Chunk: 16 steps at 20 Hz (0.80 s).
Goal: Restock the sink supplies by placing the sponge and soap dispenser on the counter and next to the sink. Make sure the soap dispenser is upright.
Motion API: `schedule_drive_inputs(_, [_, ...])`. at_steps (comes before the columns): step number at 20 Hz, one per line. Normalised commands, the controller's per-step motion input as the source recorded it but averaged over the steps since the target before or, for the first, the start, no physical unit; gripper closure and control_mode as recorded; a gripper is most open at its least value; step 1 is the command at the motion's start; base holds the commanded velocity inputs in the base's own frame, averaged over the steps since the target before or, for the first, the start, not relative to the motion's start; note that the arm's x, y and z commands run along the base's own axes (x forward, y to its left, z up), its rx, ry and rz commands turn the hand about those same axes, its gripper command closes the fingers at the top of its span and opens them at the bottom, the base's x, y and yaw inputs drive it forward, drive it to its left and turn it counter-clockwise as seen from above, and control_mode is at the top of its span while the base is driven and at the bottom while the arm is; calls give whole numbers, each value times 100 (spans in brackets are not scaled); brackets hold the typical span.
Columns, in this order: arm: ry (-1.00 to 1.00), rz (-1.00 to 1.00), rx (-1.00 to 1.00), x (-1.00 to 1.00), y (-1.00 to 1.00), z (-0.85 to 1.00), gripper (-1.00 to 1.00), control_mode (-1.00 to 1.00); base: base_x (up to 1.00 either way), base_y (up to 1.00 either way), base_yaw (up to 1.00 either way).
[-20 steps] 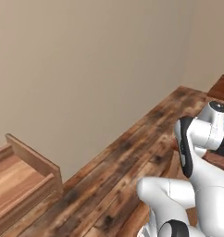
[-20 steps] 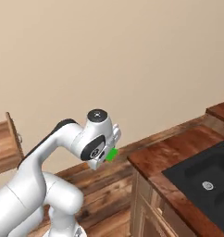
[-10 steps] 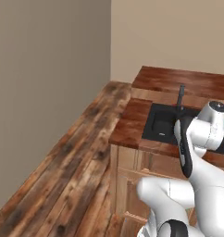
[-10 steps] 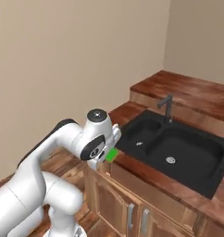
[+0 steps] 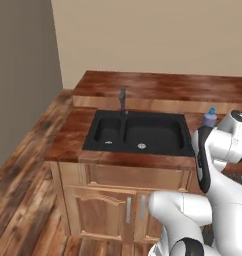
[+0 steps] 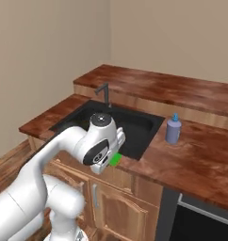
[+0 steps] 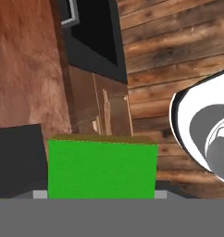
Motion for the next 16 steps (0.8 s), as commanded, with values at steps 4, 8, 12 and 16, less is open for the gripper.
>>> schedule_drive_inputs(4, [0, 0, 0, 0, 0, 0, 100, 100, 3, -60, -21])
schedule_drive_inputs(8, [0, 0, 0, 0, 0, 0, 100, 100, 23, -16, -10])
schedule_drive_inputs(12, [0, 0, 0, 0, 0, 0, 100, 100, 38, 0, -7])
schedule_drive_inputs(16, [0, 0, 0, 0, 0, 0, 100, 100, 55, 0, -3])
